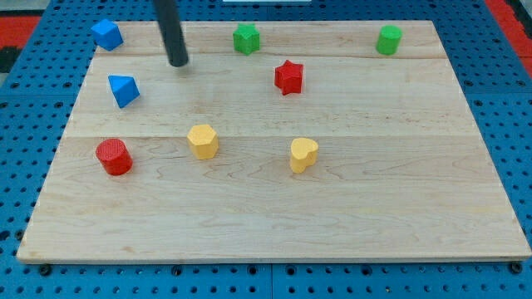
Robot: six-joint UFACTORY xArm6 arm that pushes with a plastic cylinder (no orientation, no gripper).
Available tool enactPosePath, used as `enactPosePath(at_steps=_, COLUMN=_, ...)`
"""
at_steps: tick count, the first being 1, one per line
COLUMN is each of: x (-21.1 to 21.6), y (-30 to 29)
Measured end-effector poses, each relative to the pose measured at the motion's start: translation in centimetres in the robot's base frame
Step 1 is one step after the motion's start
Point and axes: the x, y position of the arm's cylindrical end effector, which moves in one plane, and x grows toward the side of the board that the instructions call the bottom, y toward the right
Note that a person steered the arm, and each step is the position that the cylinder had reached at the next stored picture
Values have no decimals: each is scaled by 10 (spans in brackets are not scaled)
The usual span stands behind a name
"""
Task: Move your arm closer to the yellow heart
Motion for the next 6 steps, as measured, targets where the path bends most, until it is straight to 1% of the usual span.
enactPosePath(at_steps=3, x=124, y=89)
enactPosePath(at_steps=4, x=155, y=102)
enactPosePath(at_steps=5, x=185, y=102)
enactPosePath(at_steps=6, x=206, y=83)
